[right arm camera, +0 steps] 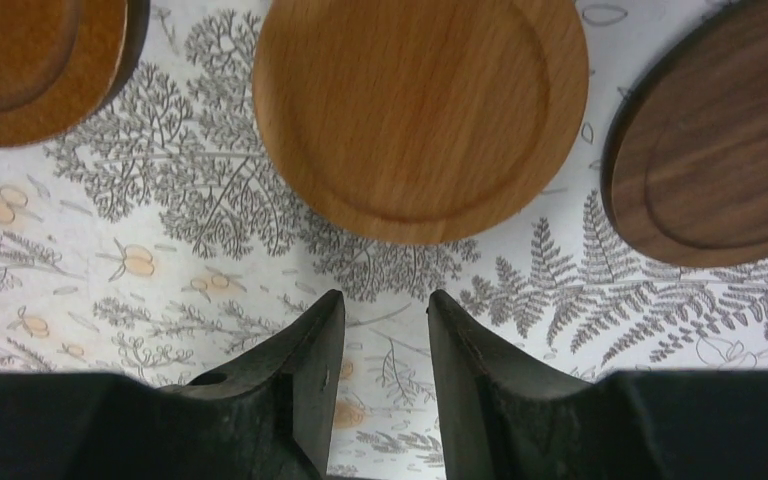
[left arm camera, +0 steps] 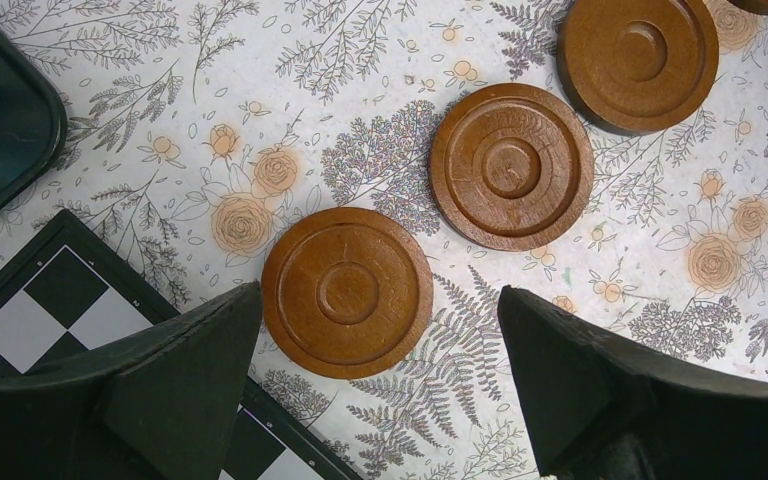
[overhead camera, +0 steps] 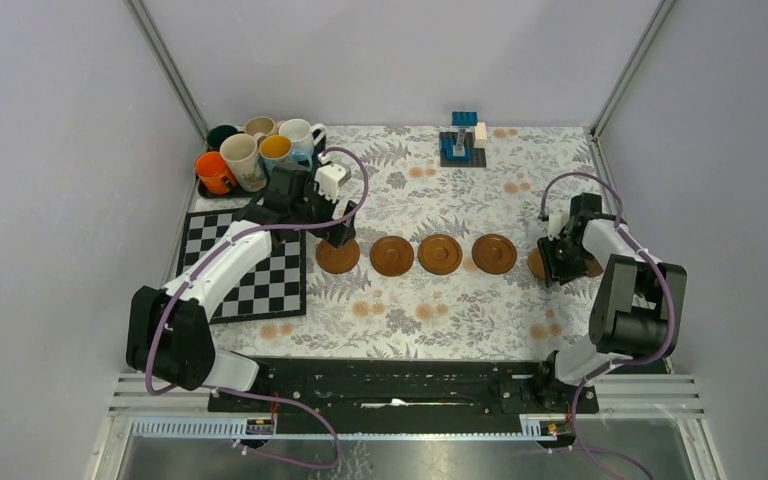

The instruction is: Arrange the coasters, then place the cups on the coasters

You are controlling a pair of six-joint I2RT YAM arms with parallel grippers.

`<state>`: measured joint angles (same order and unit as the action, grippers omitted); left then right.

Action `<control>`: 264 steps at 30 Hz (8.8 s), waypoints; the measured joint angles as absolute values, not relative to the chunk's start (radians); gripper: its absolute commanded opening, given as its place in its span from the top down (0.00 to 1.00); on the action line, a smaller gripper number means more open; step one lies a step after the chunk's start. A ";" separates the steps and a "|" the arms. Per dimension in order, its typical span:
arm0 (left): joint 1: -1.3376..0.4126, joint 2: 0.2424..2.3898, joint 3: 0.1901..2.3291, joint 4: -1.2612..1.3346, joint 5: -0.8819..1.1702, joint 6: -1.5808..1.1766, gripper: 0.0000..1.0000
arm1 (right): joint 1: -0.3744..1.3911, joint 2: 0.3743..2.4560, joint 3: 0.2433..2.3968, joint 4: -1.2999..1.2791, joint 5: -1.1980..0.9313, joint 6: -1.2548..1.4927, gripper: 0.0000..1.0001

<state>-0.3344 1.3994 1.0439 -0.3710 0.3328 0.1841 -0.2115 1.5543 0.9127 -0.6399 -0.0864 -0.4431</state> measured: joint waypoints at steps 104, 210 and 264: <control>-0.403 2.465 2.070 -0.428 0.025 0.129 1.00 | -0.196 1.585 1.321 -0.821 -0.231 -0.290 0.39; -0.006 1.690 1.470 -0.331 0.367 -0.247 0.21 | 0.247 2.243 1.684 -0.291 -0.129 0.257 1.00; -0.130 2.209 1.632 -0.270 0.441 -0.252 0.50 | 0.088 2.159 1.573 -0.364 -0.159 0.248 1.00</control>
